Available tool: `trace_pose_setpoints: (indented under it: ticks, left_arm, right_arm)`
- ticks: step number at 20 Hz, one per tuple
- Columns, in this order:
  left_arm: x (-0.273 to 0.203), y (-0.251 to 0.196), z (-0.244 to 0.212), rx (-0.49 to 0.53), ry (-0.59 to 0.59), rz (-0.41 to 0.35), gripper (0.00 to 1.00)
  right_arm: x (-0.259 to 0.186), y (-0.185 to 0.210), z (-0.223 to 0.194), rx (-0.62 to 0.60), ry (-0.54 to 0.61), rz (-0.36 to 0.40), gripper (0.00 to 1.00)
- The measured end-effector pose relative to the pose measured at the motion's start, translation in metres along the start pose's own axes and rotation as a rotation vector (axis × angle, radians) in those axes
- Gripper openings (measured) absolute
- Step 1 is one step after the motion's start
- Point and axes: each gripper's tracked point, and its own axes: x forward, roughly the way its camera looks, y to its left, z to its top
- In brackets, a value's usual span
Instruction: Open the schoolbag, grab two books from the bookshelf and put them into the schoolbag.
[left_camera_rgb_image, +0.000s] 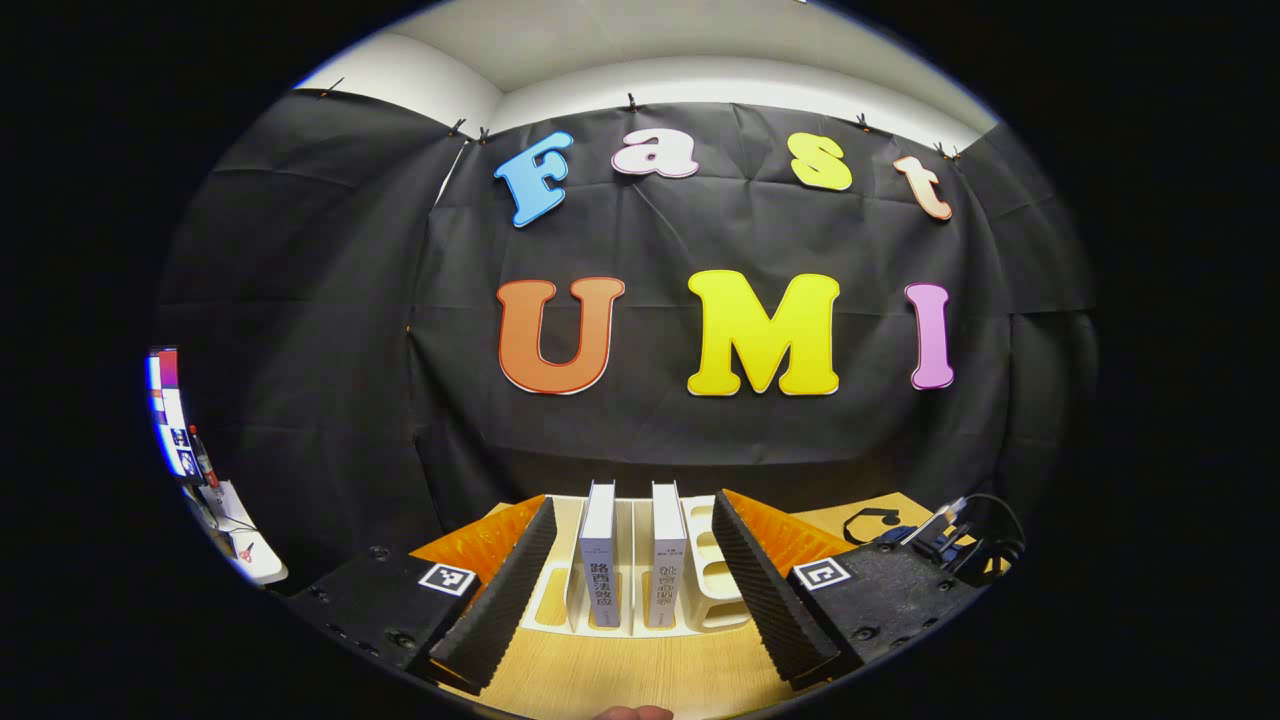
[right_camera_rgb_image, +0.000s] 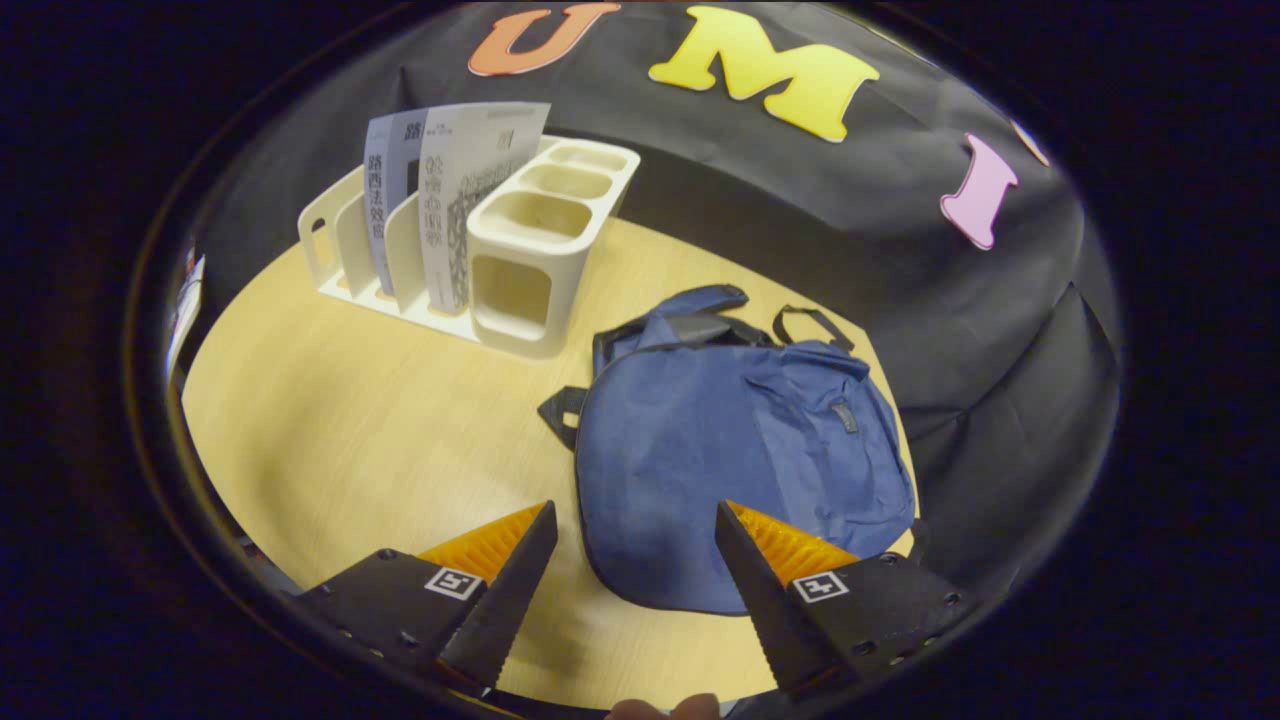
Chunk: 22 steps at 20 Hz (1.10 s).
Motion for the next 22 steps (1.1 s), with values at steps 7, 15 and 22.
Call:
trace_pose_setpoints:
  ticks: [7, 15, 22]
  left_arm:
    - [0.003, 0.009, -0.004, 0.013, 0.02, 0.018, 0.99]
    - [0.014, 0.008, -0.008, 0.004, 0.036, 0.017, 0.99]
    - [0.018, -0.002, -0.01, -0.025, 0.042, 0.0, 0.99]
  right_arm:
    - [0.043, 0.009, -0.011, -0.049, 0.083, -0.059, 0.99]
    - [0.053, -0.002, -0.001, -0.027, 0.067, -0.053, 0.99]
    - [0.022, -0.02, 0.024, -0.016, -0.035, -0.057, 0.66]
